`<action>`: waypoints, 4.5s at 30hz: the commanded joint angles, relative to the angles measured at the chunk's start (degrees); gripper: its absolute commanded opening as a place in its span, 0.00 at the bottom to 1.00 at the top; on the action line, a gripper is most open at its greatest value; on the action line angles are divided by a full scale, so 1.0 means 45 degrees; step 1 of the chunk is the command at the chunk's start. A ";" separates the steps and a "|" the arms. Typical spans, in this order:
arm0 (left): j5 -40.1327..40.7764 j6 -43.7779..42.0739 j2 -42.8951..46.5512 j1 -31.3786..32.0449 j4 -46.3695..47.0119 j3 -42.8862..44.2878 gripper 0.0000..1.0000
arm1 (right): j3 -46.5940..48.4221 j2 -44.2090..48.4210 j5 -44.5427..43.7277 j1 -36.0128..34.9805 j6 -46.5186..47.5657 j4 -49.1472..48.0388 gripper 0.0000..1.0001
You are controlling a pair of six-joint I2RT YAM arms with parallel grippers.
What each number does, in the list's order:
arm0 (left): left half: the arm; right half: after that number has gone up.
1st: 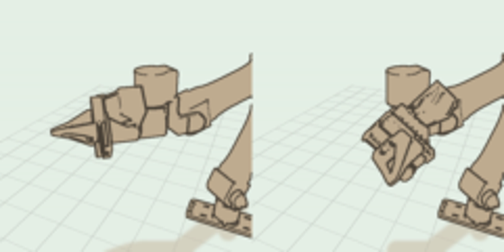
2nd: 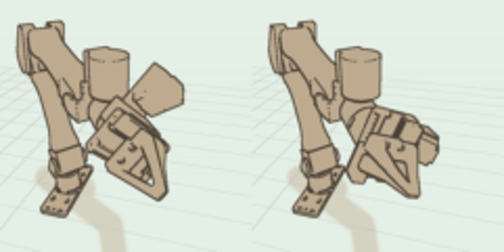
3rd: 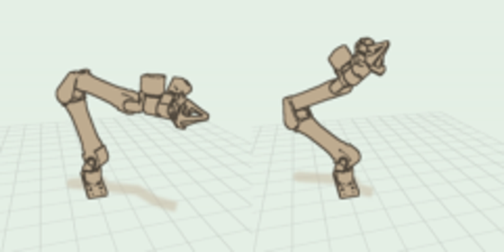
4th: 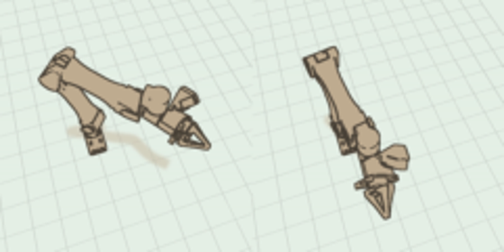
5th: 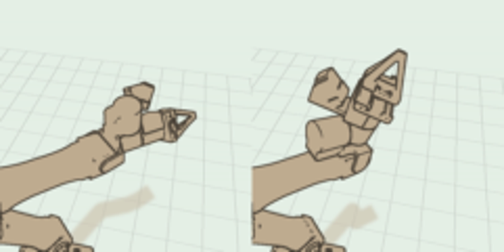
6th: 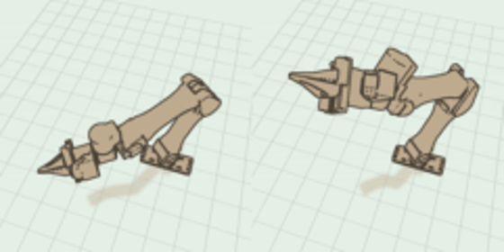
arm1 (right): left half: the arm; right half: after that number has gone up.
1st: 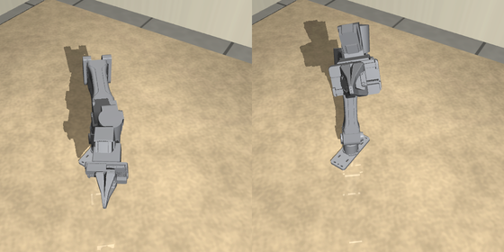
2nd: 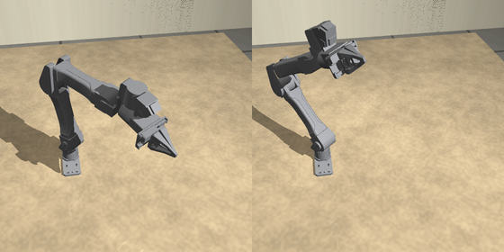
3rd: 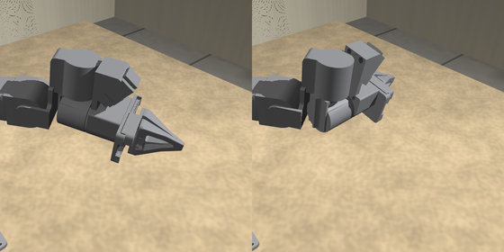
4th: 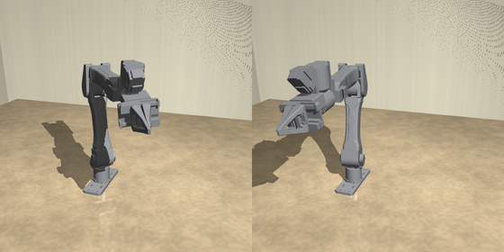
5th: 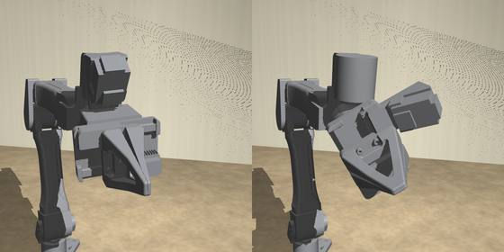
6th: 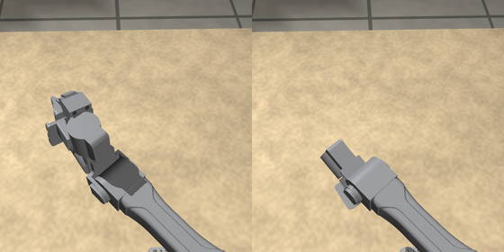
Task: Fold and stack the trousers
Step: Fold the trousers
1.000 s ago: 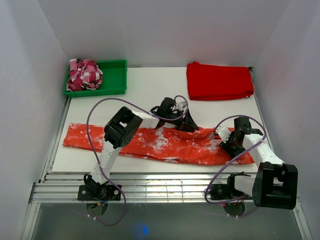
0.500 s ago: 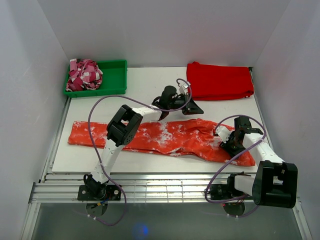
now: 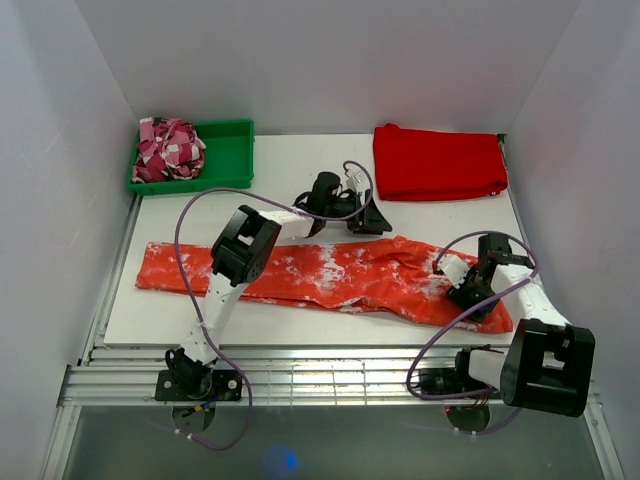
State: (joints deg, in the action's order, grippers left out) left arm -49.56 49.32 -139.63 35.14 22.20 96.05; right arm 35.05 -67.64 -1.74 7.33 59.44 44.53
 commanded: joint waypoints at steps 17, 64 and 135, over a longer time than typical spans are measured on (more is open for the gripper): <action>0.0522 -0.6485 0.4838 0.1078 -0.2118 -0.5485 0.20 | 1.0153 -0.4671 0.6380 -0.0046 -0.3538 0.3853 0.61; 0.3749 -0.8302 1.0187 -0.2428 -0.6234 -0.7246 0.77 | 0.7778 -0.7624 0.2202 -0.5047 -0.6998 -0.1615 0.08; 0.9079 -1.4845 0.7222 -1.5267 -1.2901 -0.7419 0.48 | 1.1272 -0.9578 0.2614 0.4913 -0.5456 0.1568 0.08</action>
State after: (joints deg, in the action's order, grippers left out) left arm -13.96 -14.55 -102.04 -31.51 -41.25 64.01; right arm 79.57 -110.48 14.48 26.59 32.36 55.33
